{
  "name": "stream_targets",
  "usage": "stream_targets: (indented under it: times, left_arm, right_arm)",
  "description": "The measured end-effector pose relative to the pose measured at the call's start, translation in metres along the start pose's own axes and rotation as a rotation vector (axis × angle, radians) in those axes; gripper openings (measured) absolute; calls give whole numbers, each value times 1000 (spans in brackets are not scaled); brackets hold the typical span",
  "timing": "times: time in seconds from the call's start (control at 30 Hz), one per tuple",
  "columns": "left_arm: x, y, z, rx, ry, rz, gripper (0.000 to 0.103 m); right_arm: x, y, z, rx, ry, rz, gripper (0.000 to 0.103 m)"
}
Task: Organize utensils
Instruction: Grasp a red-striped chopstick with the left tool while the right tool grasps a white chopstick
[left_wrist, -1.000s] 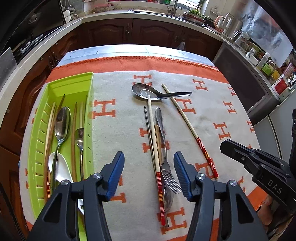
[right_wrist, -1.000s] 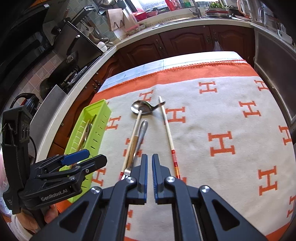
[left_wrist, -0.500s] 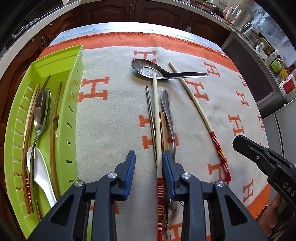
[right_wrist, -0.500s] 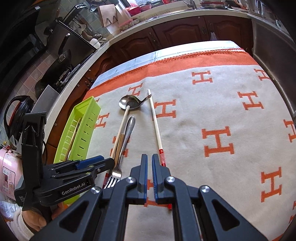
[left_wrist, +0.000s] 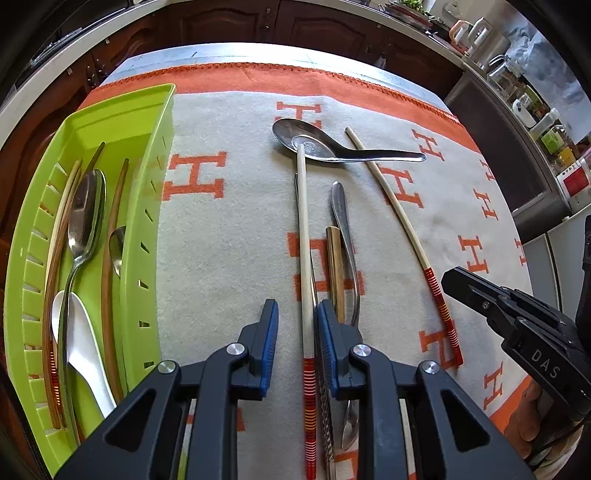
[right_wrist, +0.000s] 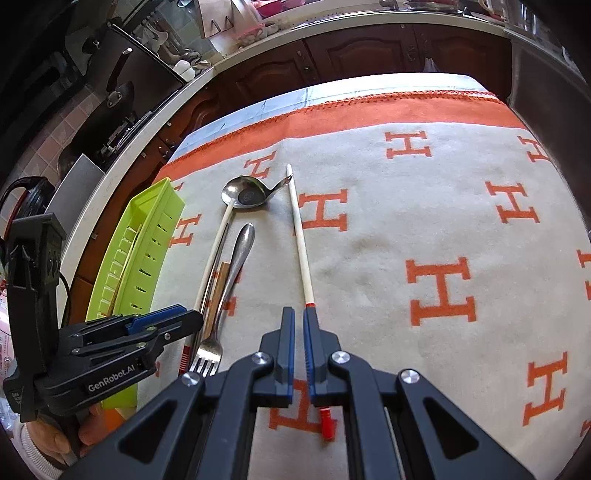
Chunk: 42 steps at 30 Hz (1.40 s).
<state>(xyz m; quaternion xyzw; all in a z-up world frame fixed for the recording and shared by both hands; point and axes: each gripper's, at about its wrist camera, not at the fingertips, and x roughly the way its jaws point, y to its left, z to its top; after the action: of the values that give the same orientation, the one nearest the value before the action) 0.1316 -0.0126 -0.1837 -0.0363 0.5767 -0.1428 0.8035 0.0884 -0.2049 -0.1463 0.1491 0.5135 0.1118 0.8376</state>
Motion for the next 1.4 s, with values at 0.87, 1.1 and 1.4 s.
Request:
stream_targets:
  times: [0.87, 1.1, 1.4]
  left_arm:
    - [-4, -4, -17, 5, -37, 44, 19]
    - [-4, -14, -24, 49, -85, 106, 9]
    - [-7, -7, -27, 2, -99, 52, 3]
  right_arm:
    - [15, 8, -5, -105, 13, -100, 10]
    - [20, 17, -4, -161, -14, -126, 16]
    - [23, 24, -9, -237, -81, -194, 6]
